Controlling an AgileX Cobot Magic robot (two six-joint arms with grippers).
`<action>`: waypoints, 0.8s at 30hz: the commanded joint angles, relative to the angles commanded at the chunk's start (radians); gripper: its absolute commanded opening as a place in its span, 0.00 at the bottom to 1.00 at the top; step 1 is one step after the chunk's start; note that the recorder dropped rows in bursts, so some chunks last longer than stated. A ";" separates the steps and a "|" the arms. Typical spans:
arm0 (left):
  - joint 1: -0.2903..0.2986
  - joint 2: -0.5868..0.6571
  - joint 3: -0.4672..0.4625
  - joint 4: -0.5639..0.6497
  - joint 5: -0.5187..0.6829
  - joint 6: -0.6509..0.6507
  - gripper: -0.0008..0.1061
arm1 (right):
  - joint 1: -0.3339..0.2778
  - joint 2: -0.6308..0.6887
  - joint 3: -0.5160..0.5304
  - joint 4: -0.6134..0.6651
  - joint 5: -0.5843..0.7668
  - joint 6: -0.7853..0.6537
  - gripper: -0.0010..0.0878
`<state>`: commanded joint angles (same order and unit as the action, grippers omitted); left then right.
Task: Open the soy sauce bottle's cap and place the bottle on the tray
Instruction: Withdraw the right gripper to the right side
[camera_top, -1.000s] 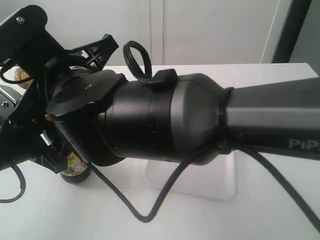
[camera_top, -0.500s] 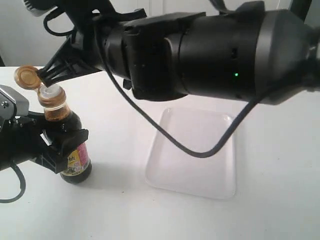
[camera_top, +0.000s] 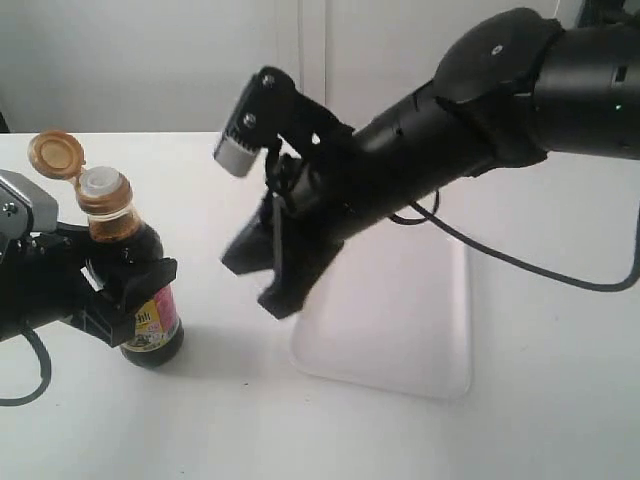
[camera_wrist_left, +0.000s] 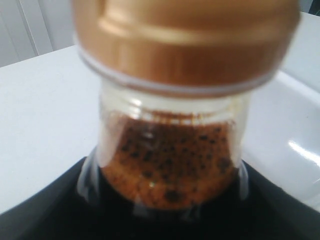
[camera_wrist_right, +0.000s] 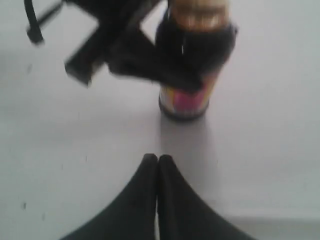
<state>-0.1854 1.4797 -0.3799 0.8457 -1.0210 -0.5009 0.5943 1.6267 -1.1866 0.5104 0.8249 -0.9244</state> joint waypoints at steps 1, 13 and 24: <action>0.000 0.000 0.000 -0.003 -0.002 0.000 0.01 | 0.000 0.000 0.000 -0.092 0.000 0.105 0.01; 0.000 -0.002 0.000 -0.043 -0.121 -0.003 0.01 | -0.151 -0.011 0.002 -0.433 0.061 0.643 0.01; 0.000 -0.061 -0.031 -0.056 -0.133 -0.070 0.01 | -0.297 -0.170 0.152 -0.597 -0.041 0.815 0.01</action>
<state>-0.1854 1.4184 -0.4108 0.7899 -1.1541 -0.5713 0.2973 1.4563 -1.0345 -0.0866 0.7842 -0.1097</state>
